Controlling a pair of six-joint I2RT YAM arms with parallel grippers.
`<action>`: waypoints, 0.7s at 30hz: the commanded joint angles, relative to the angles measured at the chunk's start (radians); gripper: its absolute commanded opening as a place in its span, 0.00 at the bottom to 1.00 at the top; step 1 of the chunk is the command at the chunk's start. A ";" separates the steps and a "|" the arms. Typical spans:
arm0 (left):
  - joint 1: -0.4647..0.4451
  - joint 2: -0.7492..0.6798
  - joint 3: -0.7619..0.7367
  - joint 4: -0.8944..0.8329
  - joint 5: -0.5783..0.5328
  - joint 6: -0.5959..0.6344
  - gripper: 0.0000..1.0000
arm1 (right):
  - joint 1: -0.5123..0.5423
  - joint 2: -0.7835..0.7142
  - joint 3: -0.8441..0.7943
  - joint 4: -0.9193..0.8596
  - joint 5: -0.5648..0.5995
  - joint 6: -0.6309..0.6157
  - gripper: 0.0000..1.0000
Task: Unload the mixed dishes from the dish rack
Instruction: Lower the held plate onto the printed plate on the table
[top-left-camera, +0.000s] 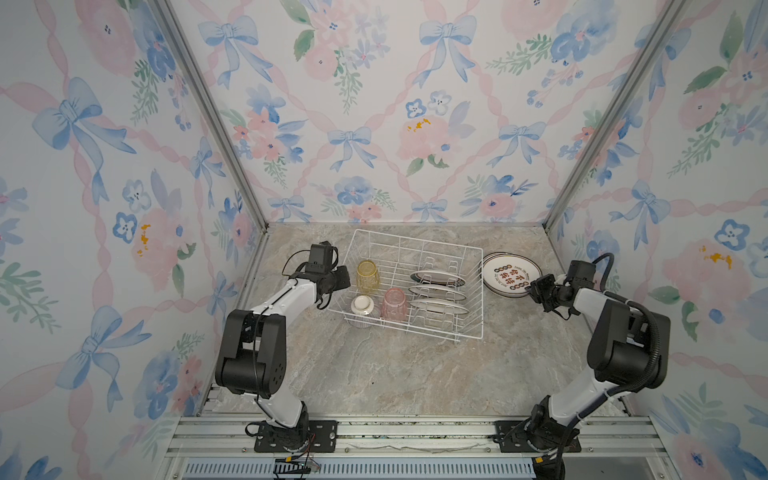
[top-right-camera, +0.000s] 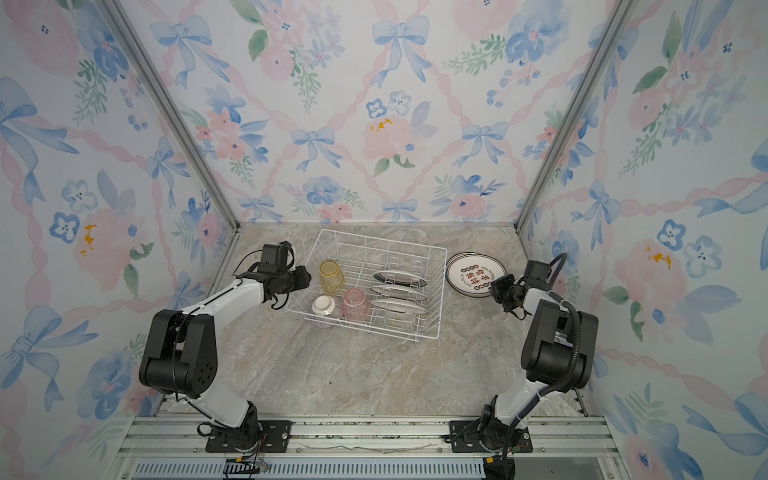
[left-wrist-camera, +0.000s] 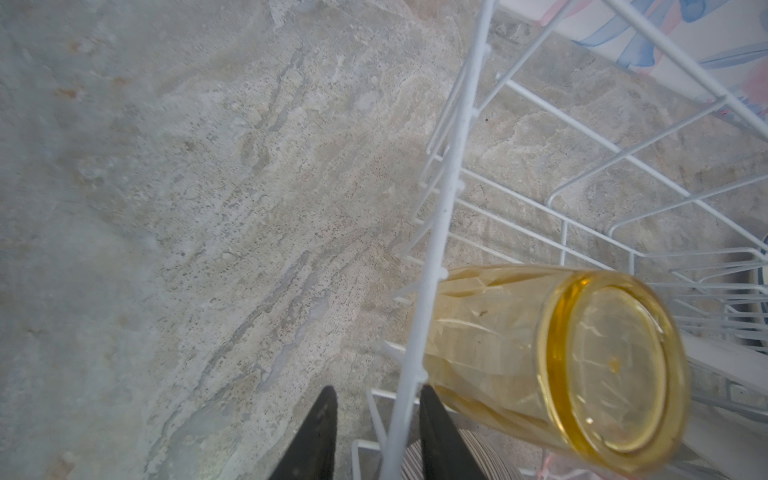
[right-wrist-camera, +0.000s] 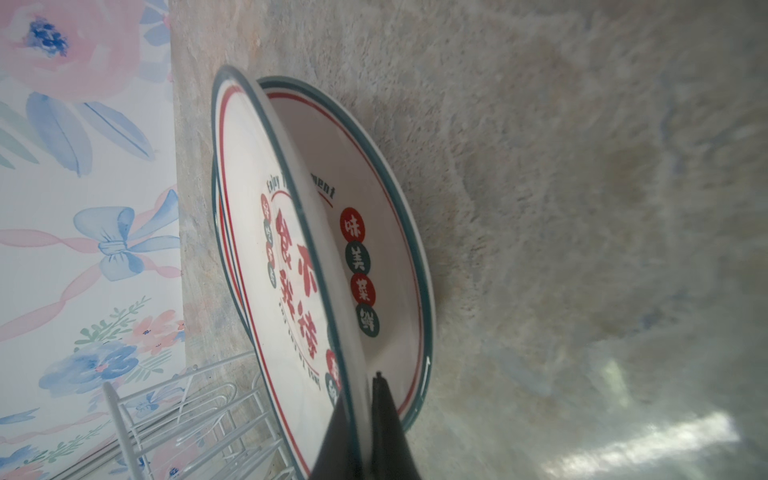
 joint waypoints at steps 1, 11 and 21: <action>-0.011 -0.012 -0.018 -0.013 -0.004 -0.021 0.35 | -0.002 0.032 0.006 0.058 -0.032 0.005 0.00; -0.015 -0.032 -0.036 -0.013 -0.017 -0.027 0.35 | 0.001 0.102 0.037 0.104 -0.089 0.043 0.00; -0.020 -0.042 -0.045 -0.014 -0.024 -0.036 0.35 | 0.010 0.153 0.074 0.152 -0.136 0.080 0.00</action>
